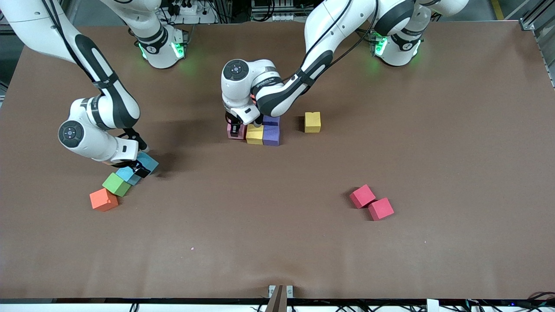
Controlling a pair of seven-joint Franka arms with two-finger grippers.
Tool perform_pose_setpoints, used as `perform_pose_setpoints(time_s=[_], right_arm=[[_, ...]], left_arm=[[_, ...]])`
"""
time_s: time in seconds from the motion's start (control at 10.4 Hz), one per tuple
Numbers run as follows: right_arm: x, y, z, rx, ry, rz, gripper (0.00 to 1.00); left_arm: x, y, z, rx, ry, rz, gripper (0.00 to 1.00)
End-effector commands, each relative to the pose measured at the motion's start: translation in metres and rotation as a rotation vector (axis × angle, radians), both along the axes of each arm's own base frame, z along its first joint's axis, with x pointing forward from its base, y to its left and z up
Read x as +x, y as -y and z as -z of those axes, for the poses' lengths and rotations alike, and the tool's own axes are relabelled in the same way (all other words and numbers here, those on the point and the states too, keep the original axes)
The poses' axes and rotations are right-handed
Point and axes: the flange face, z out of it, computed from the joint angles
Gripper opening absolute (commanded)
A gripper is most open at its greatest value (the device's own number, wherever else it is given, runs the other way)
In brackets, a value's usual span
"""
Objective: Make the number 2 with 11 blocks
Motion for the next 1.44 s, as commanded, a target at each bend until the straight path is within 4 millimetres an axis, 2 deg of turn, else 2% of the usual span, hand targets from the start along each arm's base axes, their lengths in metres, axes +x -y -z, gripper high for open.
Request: perform_pose_setpoints(time_s=[0.0, 0.19, 0.38, 0.48, 0.57, 0.67, 0.77, 0.86, 0.96, 1.15, 1.34], right_arm=[[-0.002, -0.014, 0.006, 0.022, 0.002, -0.055, 1.0], [-0.001, -0.023, 0.015, 0.026, 0.015, -0.082, 1.0], [-0.002, -0.021, 0.018, 0.026, 0.014, -0.088, 0.98], [-0.001, -0.013, 0.018, 0.025, 0.014, -0.096, 0.95], [-0.002, -0.004, 0.02, 0.021, 0.013, -0.083, 0.89], [-0.001, -0.001, 0.02, 0.02, 0.017, -0.076, 0.79], [0.0, 0.003, 0.018, 0.02, 0.024, -0.068, 0.63], [0.001, 0.004, 0.014, 0.018, 0.033, -0.066, 0.47], [0.003, 0.005, 0.007, 0.018, 0.044, -0.056, 0.36], [0.013, 0.005, -0.028, 0.002, 0.108, -0.052, 0.35], [0.02, 0.006, -0.046, 0.028, 0.136, 0.027, 0.32]], left_arm=[[0.005, 0.004, 0.004, -0.016, 0.004, -0.034, 0.47], [0.007, 0.003, 0.006, -0.012, 0.013, -0.033, 0.47], [0.007, 0.002, 0.011, -0.007, 0.01, -0.034, 0.47], [0.007, 0.002, 0.011, -0.007, 0.011, -0.033, 0.47], [0.007, 0.001, 0.013, -0.004, 0.01, -0.03, 0.47], [0.007, 0.001, 0.013, -0.003, 0.01, -0.03, 0.47], [0.008, 0.0, 0.013, -0.002, 0.013, -0.029, 0.47], [0.008, 0.0, 0.013, -0.002, 0.013, -0.029, 0.47], [0.009, 0.0, 0.013, -0.001, 0.014, -0.03, 0.47], [0.008, -0.001, 0.018, 0.004, 0.01, -0.03, 0.48], [0.009, -0.001, 0.019, 0.006, 0.01, -0.029, 0.47]])
